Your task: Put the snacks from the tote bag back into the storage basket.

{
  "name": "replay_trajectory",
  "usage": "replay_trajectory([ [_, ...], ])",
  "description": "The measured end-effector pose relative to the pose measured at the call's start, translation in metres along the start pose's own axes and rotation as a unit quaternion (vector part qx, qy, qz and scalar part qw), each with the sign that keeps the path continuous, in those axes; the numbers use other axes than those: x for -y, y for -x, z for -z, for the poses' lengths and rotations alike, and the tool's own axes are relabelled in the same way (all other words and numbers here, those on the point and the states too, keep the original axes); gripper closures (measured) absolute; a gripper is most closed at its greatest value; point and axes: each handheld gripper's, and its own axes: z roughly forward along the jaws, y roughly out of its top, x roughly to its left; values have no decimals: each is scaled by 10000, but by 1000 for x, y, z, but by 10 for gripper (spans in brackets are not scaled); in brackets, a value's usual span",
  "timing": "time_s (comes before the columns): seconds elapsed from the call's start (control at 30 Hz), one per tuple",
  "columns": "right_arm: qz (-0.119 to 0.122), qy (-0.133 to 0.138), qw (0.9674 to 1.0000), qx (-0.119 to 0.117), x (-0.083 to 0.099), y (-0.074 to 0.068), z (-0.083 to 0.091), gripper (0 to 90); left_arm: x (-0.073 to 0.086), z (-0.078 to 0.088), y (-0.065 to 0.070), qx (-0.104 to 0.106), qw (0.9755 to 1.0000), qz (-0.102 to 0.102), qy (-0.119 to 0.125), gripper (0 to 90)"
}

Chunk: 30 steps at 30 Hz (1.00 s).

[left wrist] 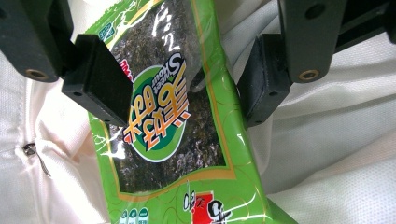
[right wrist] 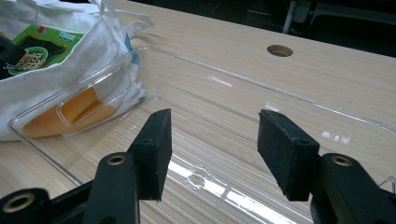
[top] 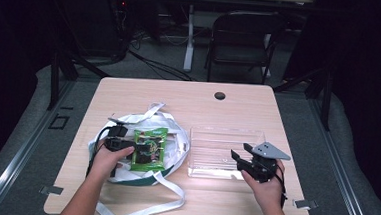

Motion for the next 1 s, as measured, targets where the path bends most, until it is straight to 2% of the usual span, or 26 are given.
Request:
replay_trajectory([
  [0.13,8,5,10000,-4,0,0,0,450,1,-3,-1,42,10000,29,-61,351],
  [0.27,8,8,10000,4,0,0,0,450,1,-6,1,13,9999,-39,-168,355],
  [0.37,6,5,10000,7,0,0,0,450,1,-5,1,47,9999,23,-164,367],
  [0.5,3,8,10000,11,0,0,0,449,1,-2,1,85,9999,-9,-144,392],
  [0.53,3,7,10000,11,0,0,0,450,0,-1,1,87,9998,-82,-165,405],
  [0.83,-1,3,10000,6,0,0,0,450,-2,11,5,285,9993,-240,-70,476],
  [1.0,-11,7,10000,15,1,0,0,450,-3,14,7,281,9990,-344,-104,525],
])
